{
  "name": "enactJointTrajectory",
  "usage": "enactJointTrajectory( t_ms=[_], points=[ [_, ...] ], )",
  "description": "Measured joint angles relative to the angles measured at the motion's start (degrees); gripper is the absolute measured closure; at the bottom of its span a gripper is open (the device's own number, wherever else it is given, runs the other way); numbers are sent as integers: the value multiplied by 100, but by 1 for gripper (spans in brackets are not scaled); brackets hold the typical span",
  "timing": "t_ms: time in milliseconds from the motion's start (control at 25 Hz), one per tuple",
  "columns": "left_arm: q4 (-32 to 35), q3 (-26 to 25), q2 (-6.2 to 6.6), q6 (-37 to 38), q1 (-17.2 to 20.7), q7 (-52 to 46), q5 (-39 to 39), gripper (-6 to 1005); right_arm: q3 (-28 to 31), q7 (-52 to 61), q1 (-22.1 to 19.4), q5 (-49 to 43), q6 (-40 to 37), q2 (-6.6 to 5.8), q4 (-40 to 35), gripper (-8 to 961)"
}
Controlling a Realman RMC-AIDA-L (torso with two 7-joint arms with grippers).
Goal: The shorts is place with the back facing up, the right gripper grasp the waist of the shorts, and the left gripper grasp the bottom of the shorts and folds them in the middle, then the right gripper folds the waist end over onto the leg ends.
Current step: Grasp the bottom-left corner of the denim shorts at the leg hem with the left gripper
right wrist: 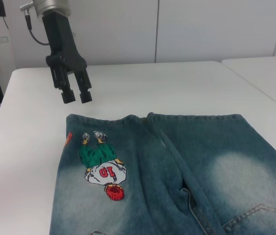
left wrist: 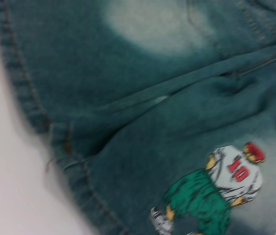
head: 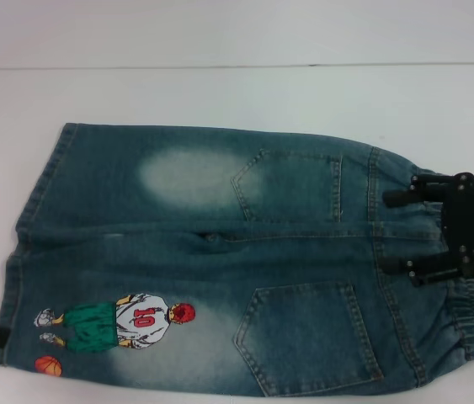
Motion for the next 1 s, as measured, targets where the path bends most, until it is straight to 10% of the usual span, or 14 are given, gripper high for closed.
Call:
enactJointTrajectory(
  t_ms=[1000],
  points=[
    [-359, 582, -136, -222, -163, 27, 683, 263, 39, 11, -9, 32, 11, 21, -42, 41]
  ],
)
